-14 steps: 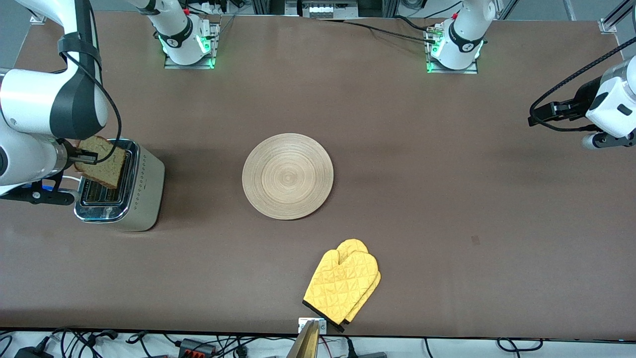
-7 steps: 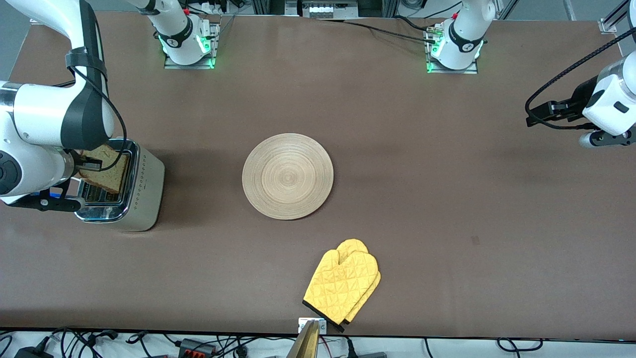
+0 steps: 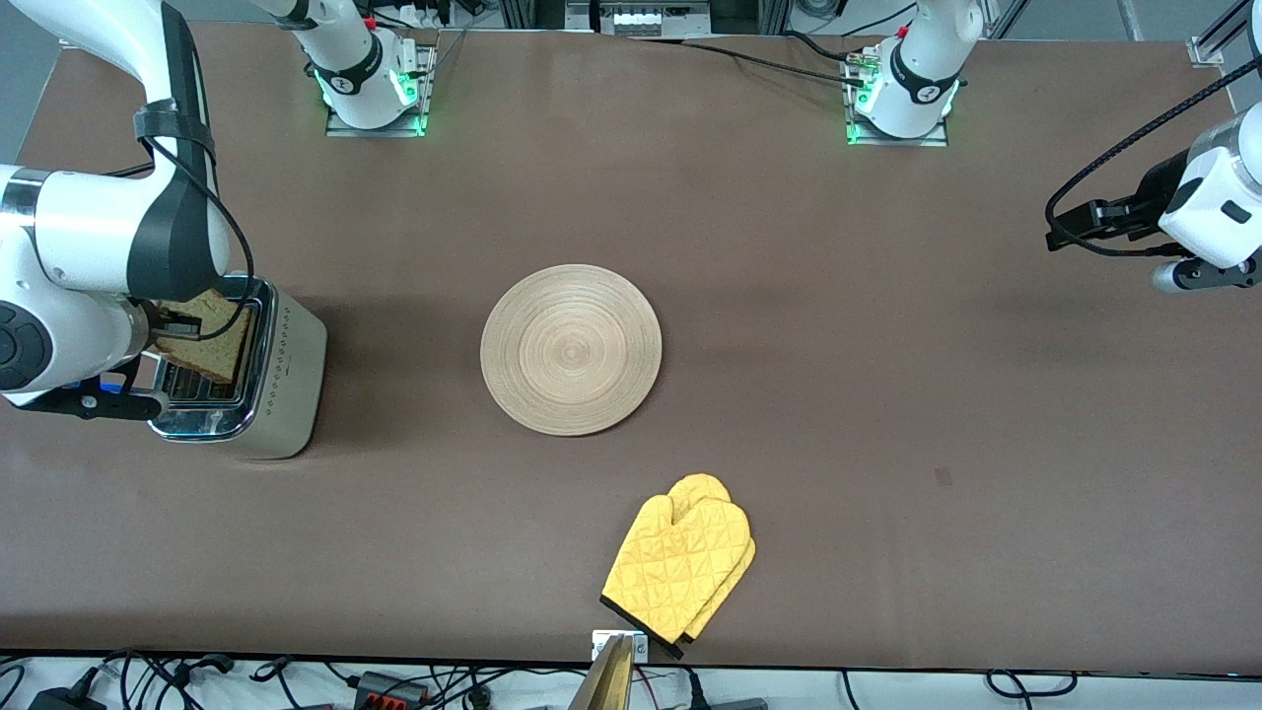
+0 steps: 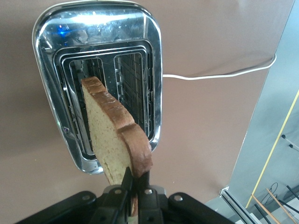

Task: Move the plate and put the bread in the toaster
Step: 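Lower the bread into the toaster slot and open the right gripper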

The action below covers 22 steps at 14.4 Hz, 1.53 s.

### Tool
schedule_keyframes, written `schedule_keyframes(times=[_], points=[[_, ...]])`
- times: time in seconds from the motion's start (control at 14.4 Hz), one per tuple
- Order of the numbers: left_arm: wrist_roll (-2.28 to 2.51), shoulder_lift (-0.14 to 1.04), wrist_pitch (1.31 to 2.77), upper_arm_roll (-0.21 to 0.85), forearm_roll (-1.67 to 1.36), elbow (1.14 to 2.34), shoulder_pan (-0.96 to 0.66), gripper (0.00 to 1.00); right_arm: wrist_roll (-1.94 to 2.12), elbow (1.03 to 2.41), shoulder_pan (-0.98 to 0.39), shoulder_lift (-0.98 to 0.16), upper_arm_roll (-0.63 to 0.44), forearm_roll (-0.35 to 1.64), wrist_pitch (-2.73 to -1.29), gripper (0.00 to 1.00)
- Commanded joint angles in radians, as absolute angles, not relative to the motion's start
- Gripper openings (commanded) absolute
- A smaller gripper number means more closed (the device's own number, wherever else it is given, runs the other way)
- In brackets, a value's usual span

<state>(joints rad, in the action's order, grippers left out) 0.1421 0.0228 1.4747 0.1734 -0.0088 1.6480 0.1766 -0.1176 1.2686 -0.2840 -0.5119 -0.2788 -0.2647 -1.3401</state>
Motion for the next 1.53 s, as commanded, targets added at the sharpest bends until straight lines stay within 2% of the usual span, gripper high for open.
schedule_keyframes(times=[0.0,0.7,0.97,1.04,1.11,1.18,1.46], points=[[0.14,-0.005,1.473,0.17,-0.021,1.669,0.172,1.0,-0.121,1.282,-0.288,-0.511,-0.275,-0.273,-1.345,0.0],[0.14,-0.005,1.466,0.17,-0.021,1.667,0.172,1.0,-0.123,1.293,-0.29,-0.538,-0.273,-0.222,-1.365,0.0],[0.14,-0.005,1.468,0.17,-0.021,1.666,0.172,1.0,-0.117,1.295,-0.278,-0.569,-0.273,-0.221,-1.416,0.0],[0.14,-0.005,1.468,0.17,-0.021,1.664,0.172,1.0,-0.117,1.295,-0.278,-0.577,-0.273,-0.221,-1.422,0.08],[0.14,-0.005,1.467,0.172,-0.021,1.664,0.172,1.0,-0.135,1.295,-0.279,-0.575,-0.273,-0.221,-1.422,0.71],[0.14,-0.005,1.466,0.172,-0.021,1.664,0.172,1.0,-0.135,1.293,-0.282,-0.572,-0.273,-0.21,-1.42,1.0],[0.138,-0.005,1.465,0.172,-0.021,1.666,0.172,1.0,-0.118,1.281,-0.282,-0.502,-0.278,-0.173,-1.413,1.0]])
